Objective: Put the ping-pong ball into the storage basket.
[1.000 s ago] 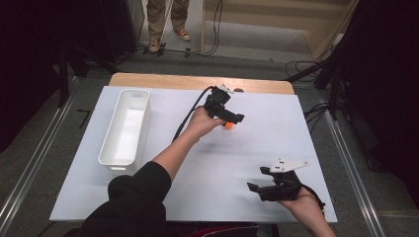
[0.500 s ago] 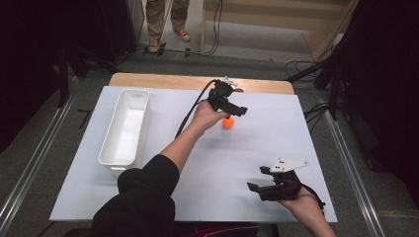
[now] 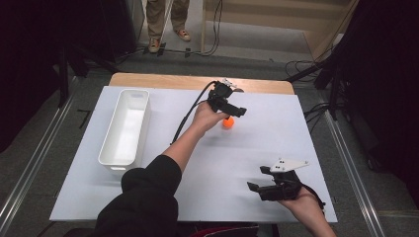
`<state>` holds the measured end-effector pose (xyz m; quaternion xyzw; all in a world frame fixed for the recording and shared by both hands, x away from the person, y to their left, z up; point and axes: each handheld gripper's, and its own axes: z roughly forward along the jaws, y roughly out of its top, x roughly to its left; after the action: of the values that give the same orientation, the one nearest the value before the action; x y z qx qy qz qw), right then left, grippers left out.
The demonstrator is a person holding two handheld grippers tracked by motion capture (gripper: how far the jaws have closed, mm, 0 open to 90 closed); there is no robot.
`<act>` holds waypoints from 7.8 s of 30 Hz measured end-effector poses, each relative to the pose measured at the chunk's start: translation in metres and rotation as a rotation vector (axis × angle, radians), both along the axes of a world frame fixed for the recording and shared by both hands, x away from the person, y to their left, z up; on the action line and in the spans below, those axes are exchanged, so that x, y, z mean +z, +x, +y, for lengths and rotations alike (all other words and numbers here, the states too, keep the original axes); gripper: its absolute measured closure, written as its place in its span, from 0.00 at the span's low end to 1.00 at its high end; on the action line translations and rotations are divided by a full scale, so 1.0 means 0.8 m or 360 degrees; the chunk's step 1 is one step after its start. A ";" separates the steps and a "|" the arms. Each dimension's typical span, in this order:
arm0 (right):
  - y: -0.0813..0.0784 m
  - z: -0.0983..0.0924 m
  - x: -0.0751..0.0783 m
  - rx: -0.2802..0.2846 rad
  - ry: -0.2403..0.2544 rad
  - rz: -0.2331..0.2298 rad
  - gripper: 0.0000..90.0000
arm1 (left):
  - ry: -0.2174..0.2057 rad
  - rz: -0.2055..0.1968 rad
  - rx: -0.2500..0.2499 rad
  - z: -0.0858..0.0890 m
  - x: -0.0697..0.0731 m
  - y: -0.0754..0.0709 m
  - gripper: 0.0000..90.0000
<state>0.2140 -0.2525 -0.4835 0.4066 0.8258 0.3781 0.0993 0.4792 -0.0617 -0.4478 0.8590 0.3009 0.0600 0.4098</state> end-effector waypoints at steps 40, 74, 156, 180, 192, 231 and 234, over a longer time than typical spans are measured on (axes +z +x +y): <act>0.000 0.002 -0.002 0.0008 -0.0011 0.0011 0.24 | 0.0033 0.0091 0.0064 0.008 -0.066 -0.002 0.01; -0.001 0.002 -0.002 0.0015 -0.0039 0.0005 0.24 | 0.0250 -0.0173 0.0157 -0.002 -0.086 -0.028 0.27; 0.002 0.001 -0.005 -0.0010 -0.0068 0.0017 0.24 | 0.0067 0.0193 -0.0104 0.074 0.015 -0.113 0.55; 0.001 0.001 -0.003 -0.0014 -0.0053 0.0008 0.24 | 0.0117 0.0162 -0.0086 0.094 0.021 -0.116 0.55; 0.002 0.001 -0.003 -0.0003 -0.0053 0.0009 0.24 | 0.0112 0.0216 -0.0105 0.099 0.022 -0.115 0.55; 0.001 0.001 -0.002 -0.0010 -0.0053 -0.0012 0.24 | 0.0149 0.0191 -0.0001 0.143 0.043 -0.099 0.55; 0.001 0.001 -0.002 -0.0012 -0.0049 -0.0012 0.24 | 0.0142 0.0199 0.0014 0.147 0.045 -0.098 0.55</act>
<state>0.2145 -0.2521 -0.4847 0.4066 0.8296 0.3665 0.1102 0.4010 0.0557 -0.4121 0.8772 0.3268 0.0213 0.3511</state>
